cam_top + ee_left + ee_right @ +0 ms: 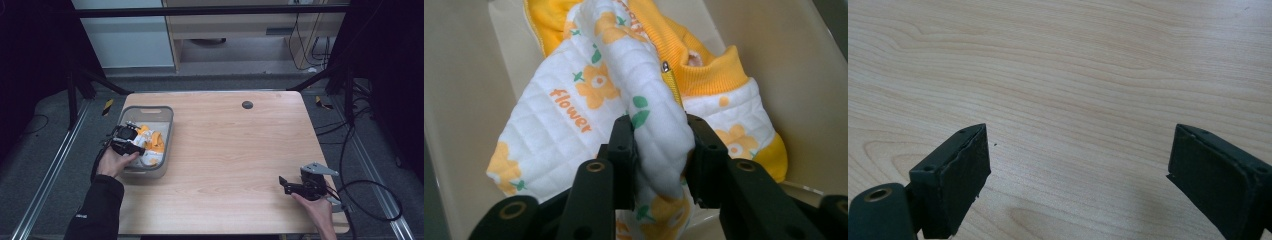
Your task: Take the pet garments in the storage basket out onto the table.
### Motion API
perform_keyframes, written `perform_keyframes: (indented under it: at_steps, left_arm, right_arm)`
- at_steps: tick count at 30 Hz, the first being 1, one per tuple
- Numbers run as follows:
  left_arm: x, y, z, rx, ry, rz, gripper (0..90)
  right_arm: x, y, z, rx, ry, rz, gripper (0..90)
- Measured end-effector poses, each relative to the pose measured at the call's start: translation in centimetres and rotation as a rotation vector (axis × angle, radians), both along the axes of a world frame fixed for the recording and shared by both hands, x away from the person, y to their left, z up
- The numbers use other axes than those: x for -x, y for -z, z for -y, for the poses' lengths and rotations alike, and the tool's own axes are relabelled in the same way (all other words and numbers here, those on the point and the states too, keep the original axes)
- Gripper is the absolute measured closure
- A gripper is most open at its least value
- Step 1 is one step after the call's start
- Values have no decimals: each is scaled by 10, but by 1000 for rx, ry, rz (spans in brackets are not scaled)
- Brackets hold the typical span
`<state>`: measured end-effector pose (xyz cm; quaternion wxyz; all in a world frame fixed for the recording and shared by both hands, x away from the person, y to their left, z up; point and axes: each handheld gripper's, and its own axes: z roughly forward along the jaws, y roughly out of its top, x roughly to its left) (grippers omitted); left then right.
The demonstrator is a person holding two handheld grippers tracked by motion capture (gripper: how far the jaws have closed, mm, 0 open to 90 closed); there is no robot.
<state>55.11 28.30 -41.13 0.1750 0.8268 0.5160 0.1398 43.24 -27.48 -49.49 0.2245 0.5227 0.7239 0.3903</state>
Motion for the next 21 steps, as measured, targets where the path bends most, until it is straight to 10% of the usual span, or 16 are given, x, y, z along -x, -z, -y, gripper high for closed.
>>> perform_keyframes:
  at_steps: [21]
  left_arm:
    - [11, -35, -6, 29, 4, 80, 742]
  right_arm:
    - [0, 0, -1, -4, 2, -7, 97]
